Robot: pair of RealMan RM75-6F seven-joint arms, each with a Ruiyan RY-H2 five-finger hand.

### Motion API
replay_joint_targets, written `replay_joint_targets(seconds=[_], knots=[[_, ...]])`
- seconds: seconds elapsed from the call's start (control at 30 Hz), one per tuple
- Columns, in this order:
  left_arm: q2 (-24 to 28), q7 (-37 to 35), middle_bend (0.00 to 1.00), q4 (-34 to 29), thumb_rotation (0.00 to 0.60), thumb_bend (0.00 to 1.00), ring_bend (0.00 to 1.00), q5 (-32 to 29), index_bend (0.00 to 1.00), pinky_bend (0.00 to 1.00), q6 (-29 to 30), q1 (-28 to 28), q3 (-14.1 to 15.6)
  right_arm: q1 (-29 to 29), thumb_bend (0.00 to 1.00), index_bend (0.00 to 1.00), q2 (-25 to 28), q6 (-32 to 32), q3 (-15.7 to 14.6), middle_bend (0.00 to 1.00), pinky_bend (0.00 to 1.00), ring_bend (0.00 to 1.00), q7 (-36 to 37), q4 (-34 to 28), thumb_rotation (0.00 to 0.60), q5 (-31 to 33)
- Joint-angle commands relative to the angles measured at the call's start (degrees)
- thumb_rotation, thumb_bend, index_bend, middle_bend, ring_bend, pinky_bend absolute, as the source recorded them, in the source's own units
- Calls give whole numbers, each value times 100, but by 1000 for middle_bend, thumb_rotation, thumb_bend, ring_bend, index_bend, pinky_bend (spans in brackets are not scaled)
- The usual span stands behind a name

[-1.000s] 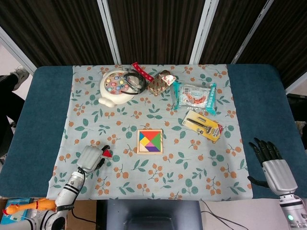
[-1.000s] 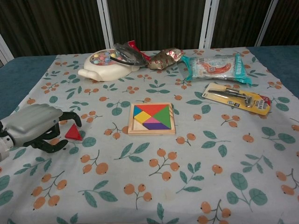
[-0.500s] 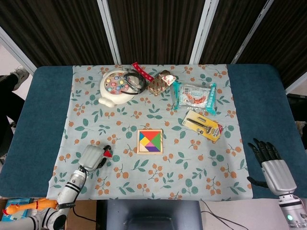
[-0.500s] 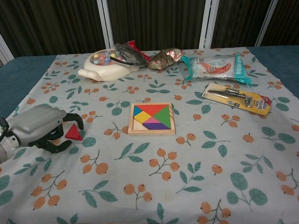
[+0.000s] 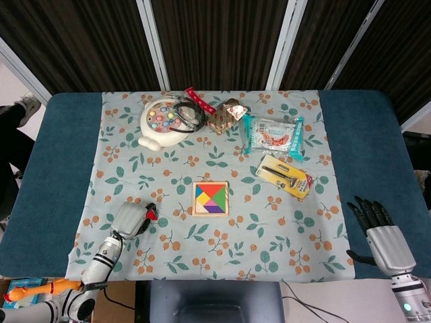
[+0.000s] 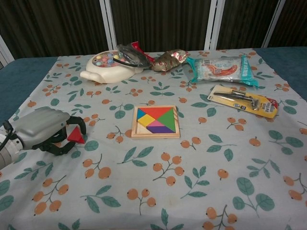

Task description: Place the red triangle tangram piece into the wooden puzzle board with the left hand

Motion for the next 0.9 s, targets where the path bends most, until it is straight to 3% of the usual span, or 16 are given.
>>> replay_joint_targets(seconds=[0.03, 0.17, 0.4, 0.9], knots=[[-11, -10, 1000, 10, 600, 403, 1000, 23, 481, 1000, 36, -4, 8, 2, 150, 0, 0, -4, -9, 0, 0, 0, -4, -3, 600, -13], [-42, -27, 1000, 50, 600, 397, 1000, 56, 596, 1000, 97, -13, 6, 7, 150, 0, 2, -9, -10, 0, 0, 0, -3, -5, 600, -16], [-127, -87, 1000, 211, 600, 386, 1000, 197, 685, 1000, 300, -16, 12, 9, 150, 0, 13, -15, -16, 0, 0, 0, 8, -6, 600, -21], [-36, 13, 1000, -261, 600, 383, 1000, 291, 712, 1000, 439, -149, -125, 25, 150, 0, 20, -40, -28, 0, 0, 0, 4, -18, 600, -37]])
